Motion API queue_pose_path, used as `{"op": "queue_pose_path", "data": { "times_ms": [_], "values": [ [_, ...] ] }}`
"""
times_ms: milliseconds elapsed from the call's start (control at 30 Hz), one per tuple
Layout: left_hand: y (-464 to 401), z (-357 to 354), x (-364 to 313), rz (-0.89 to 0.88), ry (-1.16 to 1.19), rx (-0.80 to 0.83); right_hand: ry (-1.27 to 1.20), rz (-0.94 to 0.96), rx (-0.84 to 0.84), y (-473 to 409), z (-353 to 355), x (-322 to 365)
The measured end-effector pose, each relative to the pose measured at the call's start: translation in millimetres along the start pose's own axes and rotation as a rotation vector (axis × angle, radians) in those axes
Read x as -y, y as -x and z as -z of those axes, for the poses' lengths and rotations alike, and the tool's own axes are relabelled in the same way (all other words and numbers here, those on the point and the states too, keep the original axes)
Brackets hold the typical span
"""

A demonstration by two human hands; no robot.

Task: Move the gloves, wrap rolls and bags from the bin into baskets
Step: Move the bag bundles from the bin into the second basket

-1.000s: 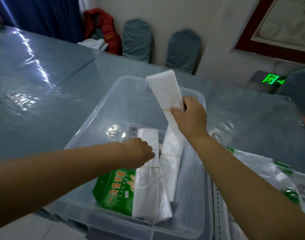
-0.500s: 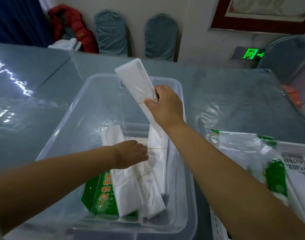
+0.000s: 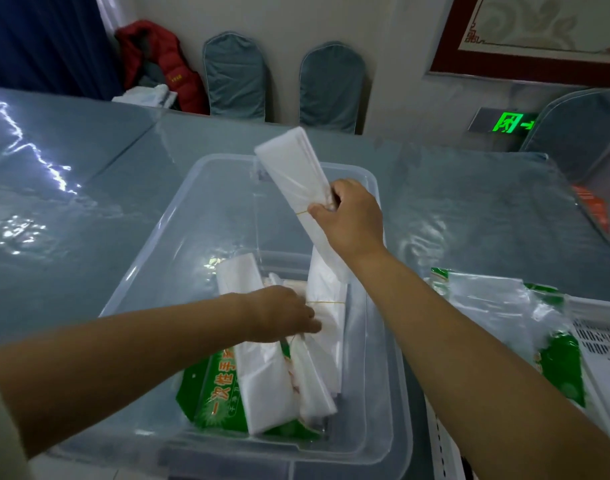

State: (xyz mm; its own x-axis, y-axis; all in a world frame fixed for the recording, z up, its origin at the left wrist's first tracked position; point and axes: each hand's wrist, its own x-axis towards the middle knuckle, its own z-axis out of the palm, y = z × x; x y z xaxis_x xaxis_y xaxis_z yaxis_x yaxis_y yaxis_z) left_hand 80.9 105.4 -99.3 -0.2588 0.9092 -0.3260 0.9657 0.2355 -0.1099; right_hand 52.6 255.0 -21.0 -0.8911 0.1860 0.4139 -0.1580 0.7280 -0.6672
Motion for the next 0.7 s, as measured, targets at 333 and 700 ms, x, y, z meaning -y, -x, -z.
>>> {"op": "queue_pose_path", "data": {
  "times_ms": [333,700],
  "values": [
    [110.5,79.3,26.1,0.555,-0.052,-0.471,-0.376,-0.206,0.061,-0.9,21.1,6.8],
    [66.1,145.5,2.1,0.732,1.594,-1.076,-0.849,-0.445,0.008,16.2,91.9,38.5]
  ]
}}
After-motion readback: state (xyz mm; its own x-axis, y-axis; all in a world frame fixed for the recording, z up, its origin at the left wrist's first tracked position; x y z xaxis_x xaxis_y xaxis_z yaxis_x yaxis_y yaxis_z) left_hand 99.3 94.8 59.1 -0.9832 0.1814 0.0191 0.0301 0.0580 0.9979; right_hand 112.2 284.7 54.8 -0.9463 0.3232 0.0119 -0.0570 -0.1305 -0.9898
